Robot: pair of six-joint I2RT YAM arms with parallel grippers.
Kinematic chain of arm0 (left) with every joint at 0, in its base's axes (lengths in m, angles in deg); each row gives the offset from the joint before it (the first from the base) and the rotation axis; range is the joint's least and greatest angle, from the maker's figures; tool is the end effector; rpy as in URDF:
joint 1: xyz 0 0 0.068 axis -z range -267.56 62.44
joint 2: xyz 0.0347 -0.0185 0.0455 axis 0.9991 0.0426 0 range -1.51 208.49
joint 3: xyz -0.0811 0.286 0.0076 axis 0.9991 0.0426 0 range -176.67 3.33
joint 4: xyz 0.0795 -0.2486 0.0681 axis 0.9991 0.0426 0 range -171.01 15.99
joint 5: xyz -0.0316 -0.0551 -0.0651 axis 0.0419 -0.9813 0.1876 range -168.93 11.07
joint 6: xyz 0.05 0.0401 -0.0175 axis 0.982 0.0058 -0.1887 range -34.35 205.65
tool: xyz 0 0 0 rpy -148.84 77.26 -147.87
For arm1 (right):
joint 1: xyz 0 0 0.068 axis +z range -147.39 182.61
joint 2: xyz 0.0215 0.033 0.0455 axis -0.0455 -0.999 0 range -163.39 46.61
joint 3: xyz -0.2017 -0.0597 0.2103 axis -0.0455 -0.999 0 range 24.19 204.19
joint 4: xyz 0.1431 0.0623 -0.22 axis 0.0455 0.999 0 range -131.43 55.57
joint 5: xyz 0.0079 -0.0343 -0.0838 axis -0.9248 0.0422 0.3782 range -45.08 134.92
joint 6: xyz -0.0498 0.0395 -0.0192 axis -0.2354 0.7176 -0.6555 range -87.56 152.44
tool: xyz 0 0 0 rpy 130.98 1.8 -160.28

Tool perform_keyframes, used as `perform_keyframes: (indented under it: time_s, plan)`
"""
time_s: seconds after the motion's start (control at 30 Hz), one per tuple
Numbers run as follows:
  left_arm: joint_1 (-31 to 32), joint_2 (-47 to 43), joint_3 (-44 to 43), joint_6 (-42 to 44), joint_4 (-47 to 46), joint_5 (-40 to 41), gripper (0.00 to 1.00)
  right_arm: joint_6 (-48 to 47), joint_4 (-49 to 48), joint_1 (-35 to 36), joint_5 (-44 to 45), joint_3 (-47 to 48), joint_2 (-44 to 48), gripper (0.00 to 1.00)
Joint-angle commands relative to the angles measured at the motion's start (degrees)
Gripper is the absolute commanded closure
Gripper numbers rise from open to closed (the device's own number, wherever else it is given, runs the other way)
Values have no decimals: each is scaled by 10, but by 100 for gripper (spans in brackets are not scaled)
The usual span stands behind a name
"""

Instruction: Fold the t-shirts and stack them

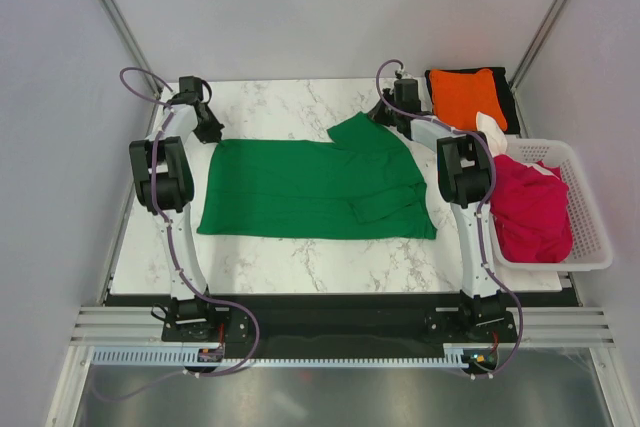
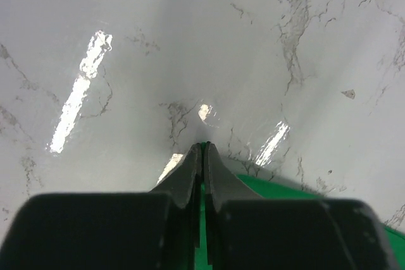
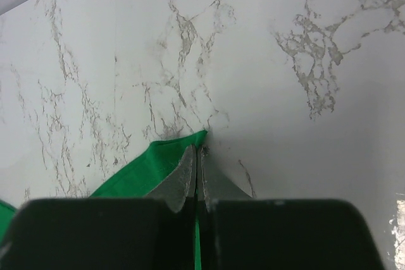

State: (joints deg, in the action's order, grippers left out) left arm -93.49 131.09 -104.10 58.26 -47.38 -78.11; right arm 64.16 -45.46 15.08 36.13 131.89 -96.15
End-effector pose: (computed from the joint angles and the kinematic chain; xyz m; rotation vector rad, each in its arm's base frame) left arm 0.5337 0.0562 0.1646 -0.7510 2.4907 -0.1173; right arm 0.5847 0.1376 0.1269 0.2694 2.1510 0.6150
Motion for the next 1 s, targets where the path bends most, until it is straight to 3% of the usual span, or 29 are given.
perform_keyframes:
  time_s: [0.0, 0.23, 0.57, 0.97]
  plan:
    - [2, -22, 7, 3, -8, -22, 98, -9, 81, 0, -40, -22, -18, 100]
    - [1, -74, 14, 9, 18, -35, 98, -25, 86, 3, -90, -77, 99, 100]
    - [0, -186, 146, 9, 14, -30, 98, -70, 105, 11, -95, -281, 312, 100]
    - [-2, -276, 273, 34, -7, -10, 98, -78, 138, 34, -71, -452, 520, 100]
